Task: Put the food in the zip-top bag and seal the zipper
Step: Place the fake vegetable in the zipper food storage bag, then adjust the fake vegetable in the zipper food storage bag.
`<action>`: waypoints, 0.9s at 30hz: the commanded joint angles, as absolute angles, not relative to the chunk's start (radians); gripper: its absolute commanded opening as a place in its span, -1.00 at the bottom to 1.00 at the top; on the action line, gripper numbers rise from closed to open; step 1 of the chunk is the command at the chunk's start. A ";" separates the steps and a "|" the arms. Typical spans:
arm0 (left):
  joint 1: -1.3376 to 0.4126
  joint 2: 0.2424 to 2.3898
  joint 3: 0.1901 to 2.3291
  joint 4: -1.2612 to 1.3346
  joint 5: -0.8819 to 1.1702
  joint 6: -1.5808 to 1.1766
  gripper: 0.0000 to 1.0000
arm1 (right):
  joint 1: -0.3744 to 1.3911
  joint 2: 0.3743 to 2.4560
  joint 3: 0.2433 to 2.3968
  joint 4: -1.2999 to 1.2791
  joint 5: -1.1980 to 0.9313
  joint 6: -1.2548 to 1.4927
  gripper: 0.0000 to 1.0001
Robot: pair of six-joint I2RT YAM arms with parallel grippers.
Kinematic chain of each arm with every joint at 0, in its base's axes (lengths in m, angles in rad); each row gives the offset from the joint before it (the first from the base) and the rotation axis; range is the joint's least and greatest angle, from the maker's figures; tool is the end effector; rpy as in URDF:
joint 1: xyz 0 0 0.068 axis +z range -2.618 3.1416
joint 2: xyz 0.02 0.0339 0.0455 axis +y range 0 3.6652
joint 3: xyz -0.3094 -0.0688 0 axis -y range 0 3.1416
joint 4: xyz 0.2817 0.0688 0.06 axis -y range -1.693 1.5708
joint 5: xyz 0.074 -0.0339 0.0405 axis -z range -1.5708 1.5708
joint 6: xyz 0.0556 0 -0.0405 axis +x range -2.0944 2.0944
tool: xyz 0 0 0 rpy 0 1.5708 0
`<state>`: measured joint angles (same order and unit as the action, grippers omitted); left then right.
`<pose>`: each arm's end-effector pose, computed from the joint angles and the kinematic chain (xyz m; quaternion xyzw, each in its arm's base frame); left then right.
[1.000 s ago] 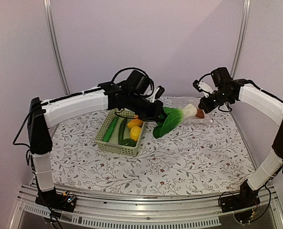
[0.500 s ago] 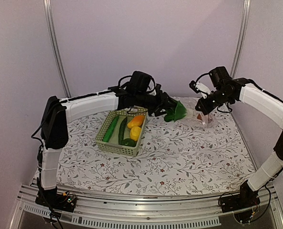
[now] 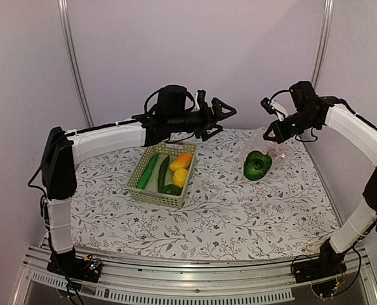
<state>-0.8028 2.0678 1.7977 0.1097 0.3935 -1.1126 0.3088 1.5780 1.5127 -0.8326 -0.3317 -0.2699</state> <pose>0.3867 -0.4311 0.3481 0.0100 0.7574 -0.6056 0.2440 0.3624 0.1346 0.3654 -0.3179 0.8767 0.1621 0.3225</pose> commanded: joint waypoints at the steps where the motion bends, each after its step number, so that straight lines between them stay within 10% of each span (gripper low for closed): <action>1: -0.818 1.897 1.688 0.034 0.206 -0.875 0.99 | 0.238 1.592 1.608 -0.873 -0.537 -0.240 -1.00; 12: -0.913 1.924 1.418 0.156 0.177 -0.927 0.10 | 0.235 1.654 1.622 -0.855 -0.575 -0.213 -1.00; 27: -0.944 2.062 1.524 0.191 0.260 -0.966 0.13 | 0.235 1.659 1.620 -0.849 -0.572 -0.200 -1.00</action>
